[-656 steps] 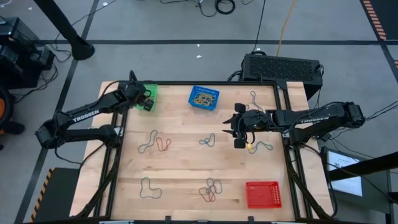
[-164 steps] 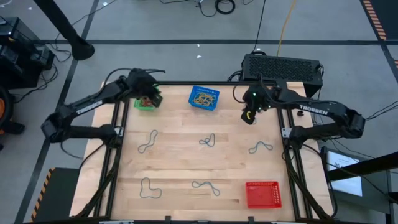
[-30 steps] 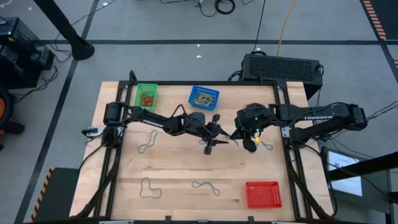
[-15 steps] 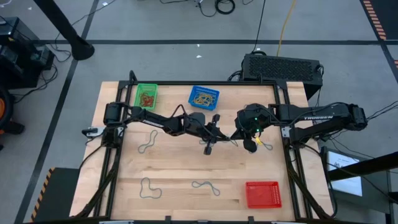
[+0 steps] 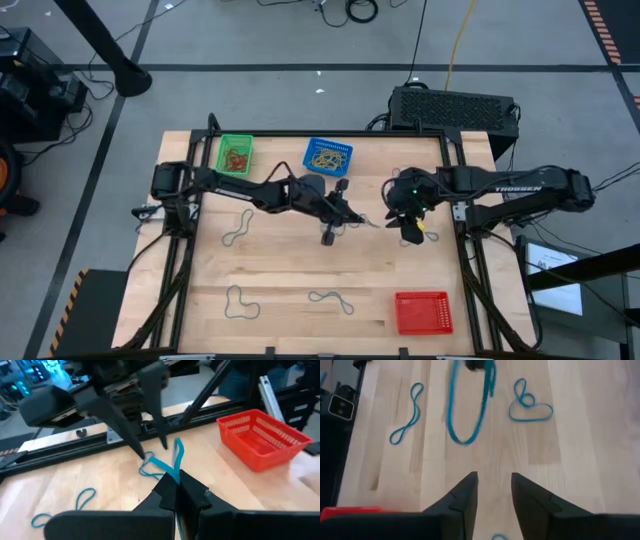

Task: Sort rubber bands into baskets
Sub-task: Put the blue rubber band into the red bin

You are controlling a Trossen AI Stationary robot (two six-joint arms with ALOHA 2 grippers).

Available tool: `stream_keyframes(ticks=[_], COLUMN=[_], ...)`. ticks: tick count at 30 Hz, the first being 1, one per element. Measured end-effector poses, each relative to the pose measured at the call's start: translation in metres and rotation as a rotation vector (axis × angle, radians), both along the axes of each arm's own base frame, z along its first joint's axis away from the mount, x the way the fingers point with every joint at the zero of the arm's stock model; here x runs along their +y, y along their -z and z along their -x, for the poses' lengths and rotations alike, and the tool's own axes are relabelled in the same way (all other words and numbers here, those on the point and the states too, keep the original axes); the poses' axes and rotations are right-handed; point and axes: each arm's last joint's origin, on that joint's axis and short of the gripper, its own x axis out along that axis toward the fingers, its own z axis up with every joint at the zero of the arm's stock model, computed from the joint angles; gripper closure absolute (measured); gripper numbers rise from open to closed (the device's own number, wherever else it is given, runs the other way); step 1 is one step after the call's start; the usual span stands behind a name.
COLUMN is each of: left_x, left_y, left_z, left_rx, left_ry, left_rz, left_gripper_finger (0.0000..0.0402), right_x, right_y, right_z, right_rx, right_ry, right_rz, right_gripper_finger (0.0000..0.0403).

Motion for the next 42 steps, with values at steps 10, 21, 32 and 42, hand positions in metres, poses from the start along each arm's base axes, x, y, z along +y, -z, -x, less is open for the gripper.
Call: stream_keyframes(ticks=[10, 21, 32, 42], left_x=[-0.053, -0.123, -0.174, -0.193], left_y=[-0.007, 0.002, 0.029, 0.043], left_z=[0.007, -0.025, -0.103, -0.144], left_rx=[0.021, -0.103, -0.157, -0.242], left_ry=[0.121, 0.101, 0.182, 0.2], left_rz=[0.001, -0.001, 0.019, 0.046], left_gripper_finger=[0.0399, 0.04, 0.04, 0.04], right_x=[0.002, 0.002, 0.002, 0.003], right_y=[-0.008, -0.007, -0.005, -0.004], right_z=[0.015, 0.018, 0.021, 0.024], right_rx=[0.024, 0.055, 0.104, 0.133], right_ry=[0.111, 0.142, 0.164, 0.169], right_rz=[-0.086, -0.114, -0.13, -0.132], right_gripper_finger=[0.0285, 0.0285, 0.0285, 0.0285])
